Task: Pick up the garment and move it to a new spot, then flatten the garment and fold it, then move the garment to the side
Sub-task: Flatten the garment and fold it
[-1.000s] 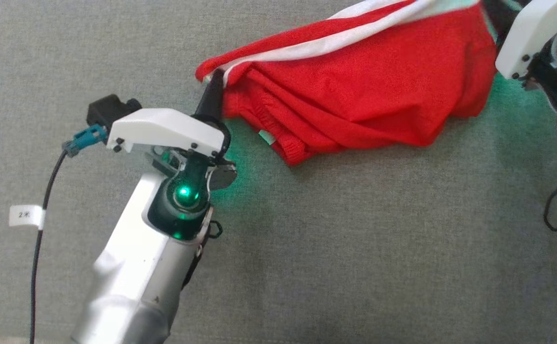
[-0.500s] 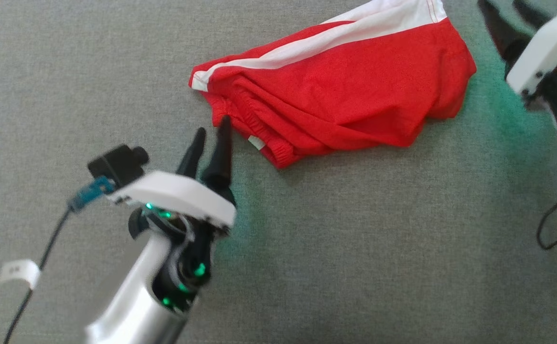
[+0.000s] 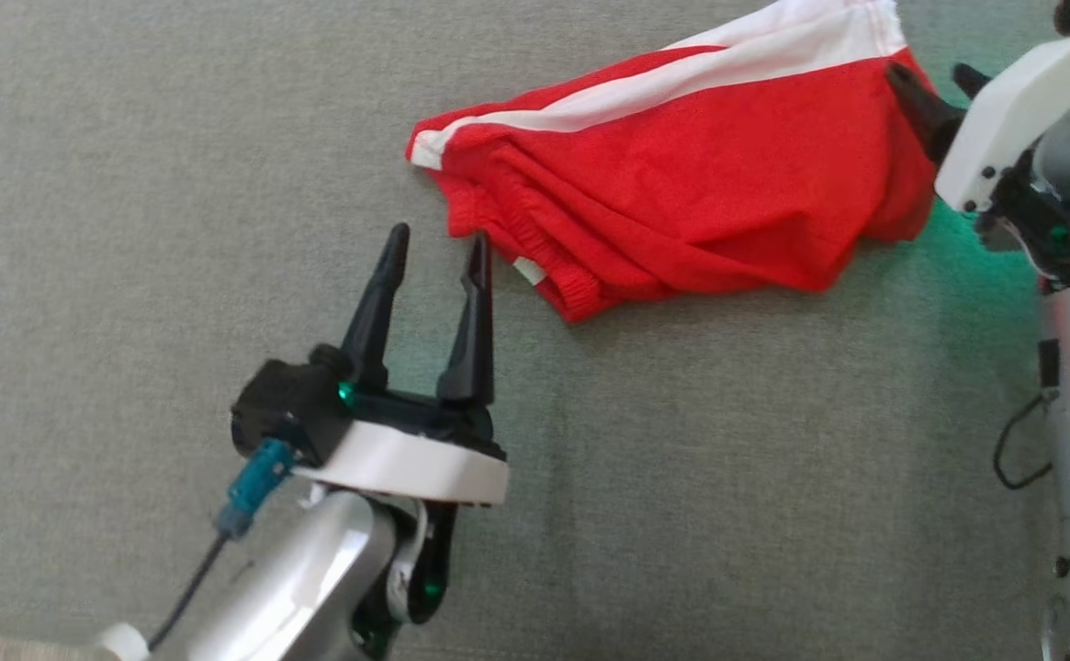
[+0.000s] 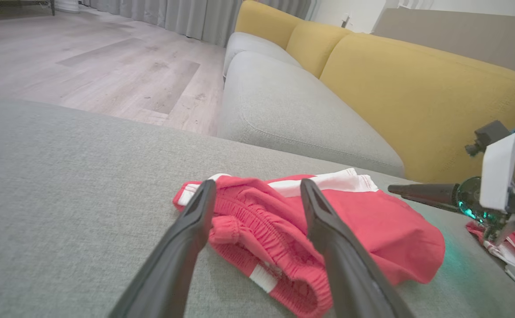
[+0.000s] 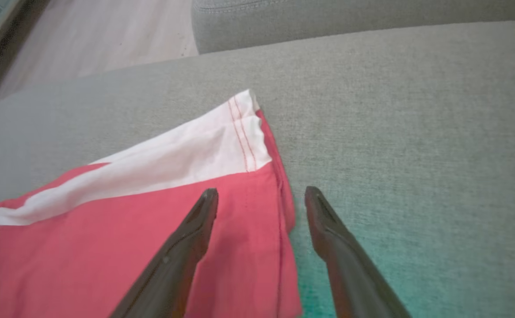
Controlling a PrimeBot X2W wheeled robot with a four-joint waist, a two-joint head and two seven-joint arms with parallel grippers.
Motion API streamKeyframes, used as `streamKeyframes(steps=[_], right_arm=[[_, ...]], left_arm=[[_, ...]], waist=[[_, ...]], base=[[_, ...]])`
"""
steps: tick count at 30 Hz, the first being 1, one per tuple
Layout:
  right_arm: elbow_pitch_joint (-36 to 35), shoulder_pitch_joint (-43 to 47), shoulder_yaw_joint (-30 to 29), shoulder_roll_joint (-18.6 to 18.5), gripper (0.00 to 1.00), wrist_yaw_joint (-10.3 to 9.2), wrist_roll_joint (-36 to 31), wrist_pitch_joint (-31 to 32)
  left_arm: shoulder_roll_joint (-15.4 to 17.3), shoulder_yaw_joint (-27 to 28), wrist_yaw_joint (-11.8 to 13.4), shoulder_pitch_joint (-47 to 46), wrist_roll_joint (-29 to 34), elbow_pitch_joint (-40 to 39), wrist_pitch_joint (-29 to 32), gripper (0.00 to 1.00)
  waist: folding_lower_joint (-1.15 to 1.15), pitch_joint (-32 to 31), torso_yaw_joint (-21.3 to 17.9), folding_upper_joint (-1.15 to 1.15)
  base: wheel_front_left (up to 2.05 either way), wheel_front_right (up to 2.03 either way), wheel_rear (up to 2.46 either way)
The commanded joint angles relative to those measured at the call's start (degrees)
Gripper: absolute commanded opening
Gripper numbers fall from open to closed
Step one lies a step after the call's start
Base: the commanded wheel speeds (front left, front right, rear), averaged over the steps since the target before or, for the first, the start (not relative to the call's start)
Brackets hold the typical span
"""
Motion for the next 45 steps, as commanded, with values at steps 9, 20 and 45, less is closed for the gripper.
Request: streamKeyframes(steps=[9, 20, 45], right_arm=[[2.18, 0.28, -4.7, 2.69, 1.0, 0.42, -7.45, 3.91], [-0.67, 1.75, -10.49, 6.42, 0.0, 0.42, 0.79, 6.31], [-21.65, 16.9, -28.07, 8.31, 0.0, 0.42, 7.63, 11.25]], left_arm=[[-2.49, -1.66, -1.72, 2.28, 3.2, 0.73, -3.63, 1.0], [-3.24, 1.06, -4.12, 3.57, 5.28, 3.35, -4.63, 1.0], [-2.7, 8.57, -9.88, 17.18, 11.56, 5.05, -4.72, 1.0]], waist=[[0.0, 0.87, 4.03, 0.0], [0.0, -0.89, 2.48, 0.0], [0.0, -11.23, -5.99, 0.0]], base=[[0.0, 0.0, 0.0], [0.0, 0.0, 0.0], [0.0, 0.0, 0.0]])
